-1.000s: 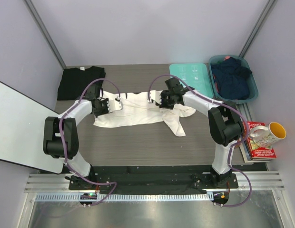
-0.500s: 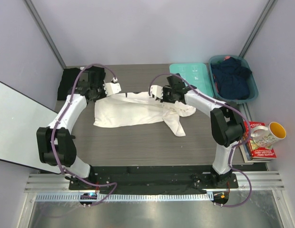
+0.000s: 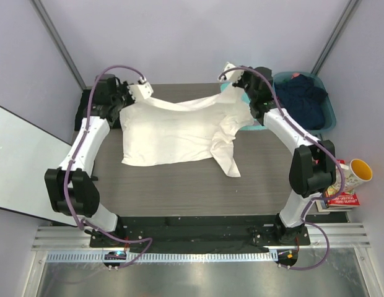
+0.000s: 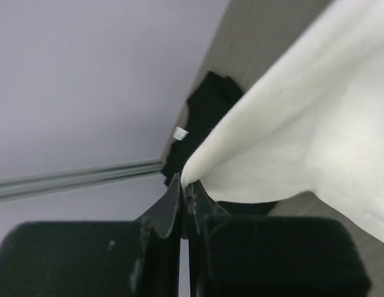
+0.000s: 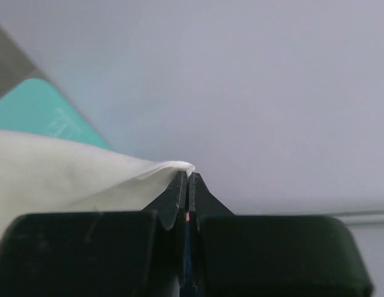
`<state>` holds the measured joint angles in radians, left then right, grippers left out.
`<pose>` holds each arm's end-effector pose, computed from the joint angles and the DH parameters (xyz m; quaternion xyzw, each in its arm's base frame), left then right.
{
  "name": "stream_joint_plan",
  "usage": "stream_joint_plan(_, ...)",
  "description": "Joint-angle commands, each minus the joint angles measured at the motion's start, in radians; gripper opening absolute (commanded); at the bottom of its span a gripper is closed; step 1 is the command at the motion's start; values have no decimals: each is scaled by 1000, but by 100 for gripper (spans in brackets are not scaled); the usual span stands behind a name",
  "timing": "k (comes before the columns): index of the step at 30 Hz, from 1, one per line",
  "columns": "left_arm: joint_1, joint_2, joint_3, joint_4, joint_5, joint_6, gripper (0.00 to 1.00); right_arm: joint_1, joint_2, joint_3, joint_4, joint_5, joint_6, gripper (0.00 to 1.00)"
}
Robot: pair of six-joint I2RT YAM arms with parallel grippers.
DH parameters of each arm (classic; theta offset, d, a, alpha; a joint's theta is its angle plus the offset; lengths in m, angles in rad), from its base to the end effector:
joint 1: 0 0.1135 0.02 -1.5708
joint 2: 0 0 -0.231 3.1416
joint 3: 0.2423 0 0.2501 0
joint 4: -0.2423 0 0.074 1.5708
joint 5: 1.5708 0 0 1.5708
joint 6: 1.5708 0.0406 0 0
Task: Fold and stack the t-shirts
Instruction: Flatten the tshirt out
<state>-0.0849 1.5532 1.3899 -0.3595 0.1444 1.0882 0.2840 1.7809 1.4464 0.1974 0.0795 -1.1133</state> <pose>0.3624 -0.0367 0.3072 0.5080 0.6992 0.1852 0.4676 0.4143 0.1176 0.3007 -0.4645 0.5936 -0.2919 0.5888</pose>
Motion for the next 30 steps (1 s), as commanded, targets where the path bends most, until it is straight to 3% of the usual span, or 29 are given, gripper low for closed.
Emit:
stream_joint_plan(1, 4, -8, 150, 165, -89, -94, 0, -25, -126, 49, 258, 69, -29, 1)
stream_joint_plan(6, 4, -45, 167, 218, -124, -116, 0, -84, -228, -10, 278, 78, -49, 1)
stream_joint_plan(12, 4, -162, 86, 215, -135, -105, 0, -154, -438, -231, 238, 33, -72, 1)
stream_joint_plan(15, 4, -234, 47, 228, -135, -114, 0, -177, -532, -253, 231, 23, -74, 1)
stream_joint_plan(20, 4, -353, 98, 243, -105, -162, 0, -186, -655, -152, 150, -27, -13, 1)
stream_joint_plan(25, 4, -458, 212, 108, 37, -185, 0, -187, -785, 49, -166, -205, 88, 1)
stream_joint_plan(30, 4, -521, 267, 175, 60, -178, 0, -187, -799, 202, -135, -198, 113, 1)
